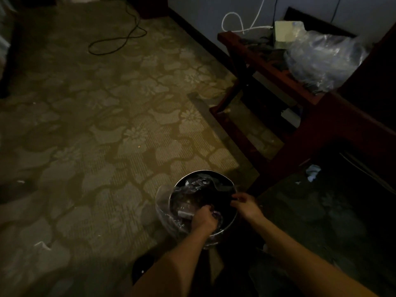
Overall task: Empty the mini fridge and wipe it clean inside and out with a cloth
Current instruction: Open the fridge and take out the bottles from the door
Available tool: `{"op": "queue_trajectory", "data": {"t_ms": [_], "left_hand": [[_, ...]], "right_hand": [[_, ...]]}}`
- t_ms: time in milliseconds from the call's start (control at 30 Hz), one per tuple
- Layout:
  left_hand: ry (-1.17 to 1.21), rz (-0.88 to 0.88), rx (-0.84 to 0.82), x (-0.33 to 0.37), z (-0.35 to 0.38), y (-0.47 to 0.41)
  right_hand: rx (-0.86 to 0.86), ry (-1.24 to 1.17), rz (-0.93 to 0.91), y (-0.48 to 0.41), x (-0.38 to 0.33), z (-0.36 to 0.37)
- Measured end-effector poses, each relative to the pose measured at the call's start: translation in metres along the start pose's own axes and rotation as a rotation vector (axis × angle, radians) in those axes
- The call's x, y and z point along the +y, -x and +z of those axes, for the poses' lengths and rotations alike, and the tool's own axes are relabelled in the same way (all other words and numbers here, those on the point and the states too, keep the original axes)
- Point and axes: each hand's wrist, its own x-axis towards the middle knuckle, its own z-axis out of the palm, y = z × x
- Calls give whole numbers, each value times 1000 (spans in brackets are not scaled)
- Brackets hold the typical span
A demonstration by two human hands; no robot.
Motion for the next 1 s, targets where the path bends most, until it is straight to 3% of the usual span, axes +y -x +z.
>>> {"op": "queue_trajectory", "data": {"t_ms": [267,533,767,1000], "left_hand": [[-75,43,60,0,-16,2],[-134,93,104,-3,-50,24],[107,138,251,8,-76,66],[225,304,269,40,-83,135]], "right_hand": [[-6,-17,-29,13,-13,8],[-15,9,-189,41,-40,11],[-6,-142,-283,88,-61,-10],[54,-390,-282,182,-46,-50]]}}
